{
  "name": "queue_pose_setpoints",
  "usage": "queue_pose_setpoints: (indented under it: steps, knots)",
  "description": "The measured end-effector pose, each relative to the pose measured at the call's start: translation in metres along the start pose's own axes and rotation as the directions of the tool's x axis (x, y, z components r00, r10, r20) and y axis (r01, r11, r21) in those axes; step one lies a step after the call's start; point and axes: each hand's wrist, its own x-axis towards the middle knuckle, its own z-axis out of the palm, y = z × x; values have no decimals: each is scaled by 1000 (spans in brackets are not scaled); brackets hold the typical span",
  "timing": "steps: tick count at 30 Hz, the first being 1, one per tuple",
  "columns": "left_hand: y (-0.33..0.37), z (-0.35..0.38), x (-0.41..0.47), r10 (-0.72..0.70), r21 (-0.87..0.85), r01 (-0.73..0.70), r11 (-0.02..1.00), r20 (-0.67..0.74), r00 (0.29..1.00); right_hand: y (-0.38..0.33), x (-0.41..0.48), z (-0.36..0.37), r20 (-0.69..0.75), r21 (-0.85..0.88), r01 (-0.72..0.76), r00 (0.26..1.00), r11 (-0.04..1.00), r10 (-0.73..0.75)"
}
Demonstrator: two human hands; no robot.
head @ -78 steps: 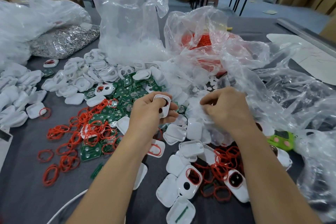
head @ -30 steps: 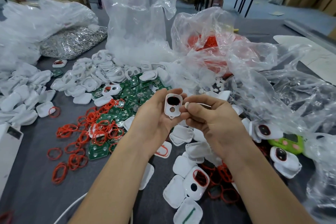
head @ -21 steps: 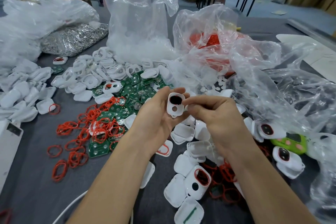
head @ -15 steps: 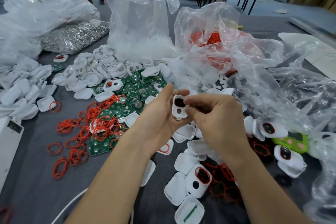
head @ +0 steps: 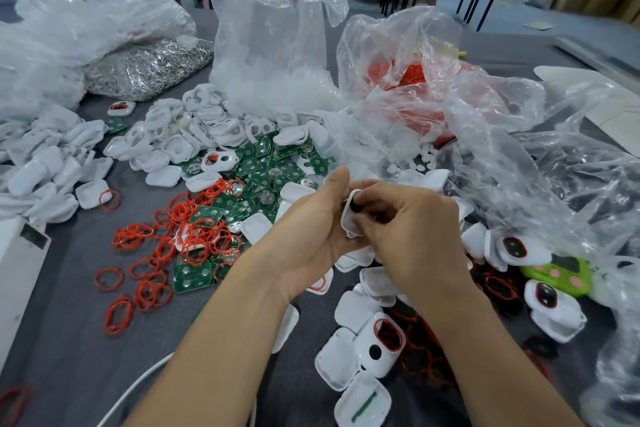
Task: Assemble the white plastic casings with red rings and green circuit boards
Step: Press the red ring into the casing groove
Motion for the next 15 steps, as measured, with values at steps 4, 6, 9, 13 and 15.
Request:
queue_pose_setpoints:
  steps: [4,6,9,13,15]
  knots:
    - [-1,-3,1,7,-29,-6,1000,19,1000,-2,-2,2,-26,52,-6,1000,999,8]
    - [0,-4,1,12,-63,-9,998,45,999,-4,-1,3,-65,102,-47,996,994,54]
    - [2,-4,0,31,-101,-23,995,77,997,-7,0,2,-184,99,-114,974,989,130]
    - [4,-4,-2,91,-232,-66,970,98,991,-5,1,1,-195,77,-270,940,960,280]
    - [5,-3,-3,137,-283,-101,954,110,984,-3,4,1,-68,139,-395,911,908,406]
